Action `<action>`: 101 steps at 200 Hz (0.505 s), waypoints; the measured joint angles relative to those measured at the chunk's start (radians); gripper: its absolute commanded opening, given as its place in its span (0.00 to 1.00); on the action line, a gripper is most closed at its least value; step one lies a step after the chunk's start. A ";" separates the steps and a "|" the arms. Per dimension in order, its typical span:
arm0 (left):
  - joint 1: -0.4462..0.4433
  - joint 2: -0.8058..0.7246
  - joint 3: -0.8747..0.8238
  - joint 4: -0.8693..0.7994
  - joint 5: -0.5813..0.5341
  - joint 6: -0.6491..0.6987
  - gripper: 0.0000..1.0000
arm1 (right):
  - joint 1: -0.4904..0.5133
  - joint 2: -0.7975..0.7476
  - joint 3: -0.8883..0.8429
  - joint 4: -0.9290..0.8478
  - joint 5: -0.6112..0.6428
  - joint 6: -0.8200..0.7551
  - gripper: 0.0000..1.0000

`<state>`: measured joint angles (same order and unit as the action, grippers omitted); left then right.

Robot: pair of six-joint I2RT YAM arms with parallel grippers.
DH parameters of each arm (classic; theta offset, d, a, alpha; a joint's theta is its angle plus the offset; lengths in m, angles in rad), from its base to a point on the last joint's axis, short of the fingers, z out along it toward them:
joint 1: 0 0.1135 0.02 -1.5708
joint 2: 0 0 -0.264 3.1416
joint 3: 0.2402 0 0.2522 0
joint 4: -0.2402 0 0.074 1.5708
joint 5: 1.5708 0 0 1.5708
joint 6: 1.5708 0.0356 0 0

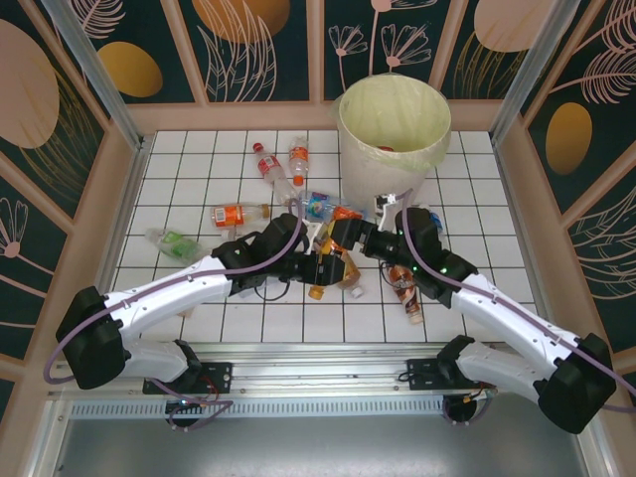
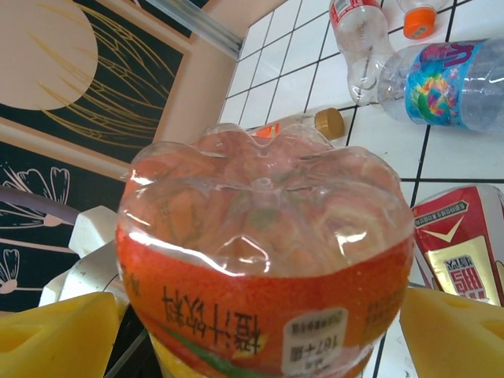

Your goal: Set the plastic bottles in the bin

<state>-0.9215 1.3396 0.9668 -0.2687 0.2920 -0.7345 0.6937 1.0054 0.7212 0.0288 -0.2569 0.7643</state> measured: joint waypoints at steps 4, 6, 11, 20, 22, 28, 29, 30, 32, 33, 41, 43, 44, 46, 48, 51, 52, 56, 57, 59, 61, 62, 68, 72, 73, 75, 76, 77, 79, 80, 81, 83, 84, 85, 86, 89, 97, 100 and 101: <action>0.000 -0.001 -0.002 0.001 0.000 0.000 0.66 | 0.000 0.002 0.002 0.001 0.000 0.001 0.89; 0.000 -0.002 -0.004 0.002 0.000 -0.001 0.66 | 0.000 0.003 0.002 0.002 0.000 0.000 0.88; -0.001 -0.005 -0.008 0.004 0.002 -0.001 0.66 | 0.000 0.006 0.003 0.006 0.000 0.001 0.87; -0.001 -0.010 -0.014 0.004 0.008 -0.002 0.66 | 0.000 0.010 0.004 0.014 0.000 0.000 0.85; -0.001 -0.011 -0.015 0.004 0.010 -0.002 0.66 | 0.000 0.011 0.004 0.016 0.000 0.000 0.84; -0.001 -0.014 -0.016 0.004 0.014 -0.003 0.66 | 0.000 0.013 0.004 0.020 0.000 0.000 0.83; -0.001 -0.014 -0.017 0.004 0.014 -0.003 0.66 | 0.000 0.013 0.004 0.020 0.000 0.001 0.82; -0.001 -0.015 -0.017 0.004 0.015 -0.003 0.66 | 0.000 0.014 0.004 0.021 0.000 0.001 0.82; -0.001 -0.016 -0.017 0.005 0.015 -0.003 0.66 | 0.000 0.015 0.004 0.021 0.000 0.001 0.82; -0.001 -0.016 -0.017 0.005 0.015 -0.003 0.66 | 0.000 0.015 0.004 0.021 0.000 0.000 0.82; -0.001 -0.019 -0.017 0.006 0.015 -0.005 0.66 | 0.000 0.017 0.004 0.024 0.000 0.000 0.80; -0.001 -0.019 -0.017 0.006 0.016 -0.004 0.66 | 0.000 0.017 0.004 0.026 0.000 0.001 0.80; -0.001 -0.019 -0.017 0.007 0.016 -0.004 0.66 | 0.000 0.017 0.004 0.026 0.000 0.001 0.79; -0.001 -0.019 -0.017 0.007 0.016 -0.004 0.66 | 0.000 0.018 0.004 0.027 0.000 0.001 0.79; -0.001 -0.020 -0.017 0.008 0.016 -0.004 0.66 | 0.000 0.018 0.004 0.028 0.000 0.000 0.78; -0.001 -0.020 -0.017 0.010 0.018 -0.005 0.66 | 0.000 0.018 0.005 0.029 0.000 0.001 0.78; -0.001 -0.020 -0.017 0.011 0.018 -0.005 0.66 | 0.000 0.019 0.005 0.029 0.000 0.001 0.77; -0.001 -0.020 -0.017 0.012 0.019 -0.005 0.66 | 0.000 0.019 0.005 0.032 0.000 0.001 0.77; -0.001 -0.020 -0.018 0.013 0.019 -0.005 0.66 | 0.000 0.019 0.005 0.033 0.000 0.001 0.77; -0.001 -0.021 -0.018 0.014 0.019 -0.005 0.66 | 0.000 0.019 0.005 0.034 0.000 0.001 0.77; -0.001 -0.021 -0.018 0.015 0.019 -0.005 0.66 | 0.000 0.019 0.005 0.035 0.000 0.000 0.77; -0.001 -0.021 -0.018 0.016 0.020 -0.005 0.66 | 0.000 0.019 0.005 0.035 0.000 0.001 0.77; -0.001 -0.022 -0.019 0.020 0.023 -0.005 0.66 | 0.000 0.019 0.005 0.037 0.000 0.001 0.76; -0.001 -0.022 -0.019 0.021 0.023 -0.005 0.66 | 0.000 0.019 0.005 0.038 0.000 0.001 0.75; -0.001 -0.023 -0.019 0.022 0.023 -0.005 0.66 | 0.000 0.019 0.005 0.039 0.000 0.001 0.75; -0.001 -0.023 -0.019 0.023 0.023 -0.005 0.66 | 0.000 0.019 0.005 0.040 0.000 0.001 0.75; -0.001 -0.023 -0.019 0.023 0.023 -0.005 0.66 | 0.000 0.019 0.005 0.040 0.000 0.001 0.74; -0.001 -0.023 -0.019 0.023 0.023 -0.005 0.66 | 0.000 0.019 0.005 0.041 0.000 0.001 0.74; -0.001 -0.023 -0.020 0.025 0.023 -0.005 0.66 | 0.000 0.019 0.005 0.042 0.000 0.001 0.74; -0.001 -0.023 -0.020 0.025 0.024 -0.005 0.66 | 0.000 0.019 0.005 0.043 0.000 0.000 0.74; -0.001 -0.023 -0.020 0.026 0.024 -0.005 0.66 | 0.000 0.019 0.005 0.043 0.000 0.000 0.74; -0.001 -0.023 -0.020 0.026 0.024 -0.005 0.66 | 0.000 0.019 0.005 0.043 0.000 0.001 0.73; -0.001 -0.023 -0.020 0.027 0.024 -0.005 0.66 | 0.000 0.019 0.005 0.043 0.000 0.001 0.73; -0.001 -0.023 -0.020 0.027 0.024 -0.005 0.66 | 0.000 0.019 0.005 0.043 0.000 0.001 0.73; -0.001 -0.023 -0.020 0.027 0.024 -0.005 0.66 | 0.000 0.019 0.005 0.043 0.000 0.001 0.73; -0.001 -0.023 -0.021 0.029 0.025 -0.005 0.66 | 0.000 0.019 0.005 0.044 0.000 0.001 0.73; -0.001 -0.023 -0.022 0.031 0.026 -0.005 0.66 | 0.000 0.019 0.005 0.044 0.000 0.001 0.72; -0.001 -0.023 -0.022 0.032 0.026 -0.005 0.66 | 0.000 0.019 0.005 0.044 0.000 0.001 0.72; -0.001 -0.023 -0.022 0.032 0.026 -0.005 0.66 | 0.000 0.019 0.005 0.044 0.000 0.001 0.71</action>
<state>-0.9222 1.3170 0.9447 -0.2367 0.3183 -0.7395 0.6933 1.0241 0.7265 0.0727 -0.2565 0.7650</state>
